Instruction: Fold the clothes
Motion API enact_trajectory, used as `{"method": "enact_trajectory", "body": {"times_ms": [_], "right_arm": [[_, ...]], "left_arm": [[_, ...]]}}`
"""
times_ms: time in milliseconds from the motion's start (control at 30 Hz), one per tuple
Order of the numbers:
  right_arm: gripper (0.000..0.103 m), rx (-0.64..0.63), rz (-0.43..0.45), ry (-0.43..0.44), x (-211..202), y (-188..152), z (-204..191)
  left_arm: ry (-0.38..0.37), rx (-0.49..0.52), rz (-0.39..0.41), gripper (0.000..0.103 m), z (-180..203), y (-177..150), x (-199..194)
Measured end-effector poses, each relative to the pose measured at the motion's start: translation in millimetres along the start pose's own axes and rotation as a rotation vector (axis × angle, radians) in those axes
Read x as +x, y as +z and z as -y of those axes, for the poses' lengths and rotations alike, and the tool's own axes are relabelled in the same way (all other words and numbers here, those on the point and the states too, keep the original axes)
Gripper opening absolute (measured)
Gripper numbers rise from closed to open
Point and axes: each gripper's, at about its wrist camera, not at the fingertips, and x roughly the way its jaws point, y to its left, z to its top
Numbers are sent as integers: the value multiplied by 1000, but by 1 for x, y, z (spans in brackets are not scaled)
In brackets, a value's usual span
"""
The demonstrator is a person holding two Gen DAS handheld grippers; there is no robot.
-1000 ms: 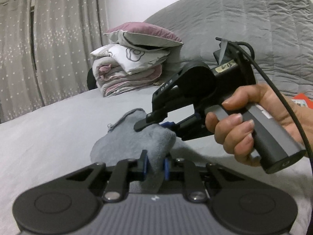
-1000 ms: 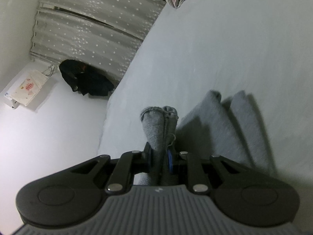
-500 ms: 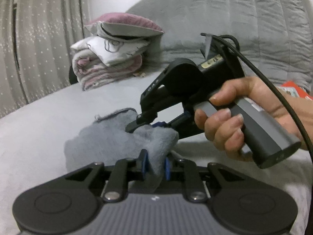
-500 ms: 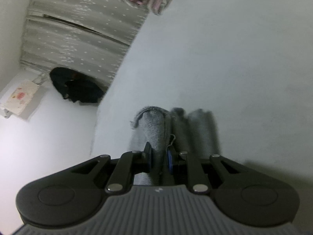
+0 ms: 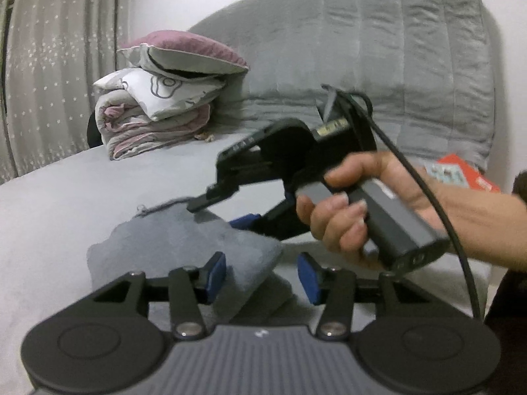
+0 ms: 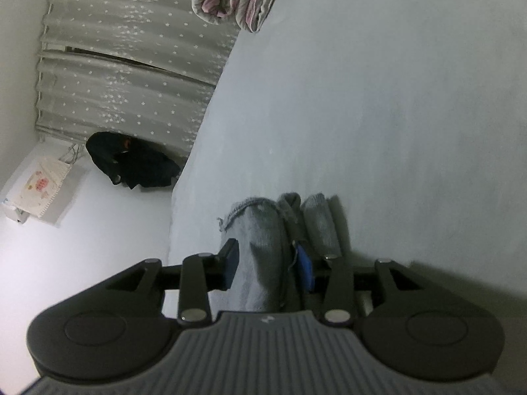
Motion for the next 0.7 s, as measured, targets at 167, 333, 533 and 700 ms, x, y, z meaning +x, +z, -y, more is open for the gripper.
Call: {"method": "enact_trajectory", "body": {"times_ms": [167, 333, 533, 700], "right_arm": [[43, -65, 59, -28, -8, -3, -9], [43, -96, 36, -24, -3, -2, -13], [43, -134, 8, -55, 2, -5, -17], [43, -196, -31, -63, -11, -11, -28]], "left_arm": [[3, -69, 29, 50, -19, 5, -5], [31, -173, 43, 50, -46, 8, -9], [123, -308, -18, 49, -85, 2, 5], [175, -380, -38, 49, -105, -4, 12]]}}
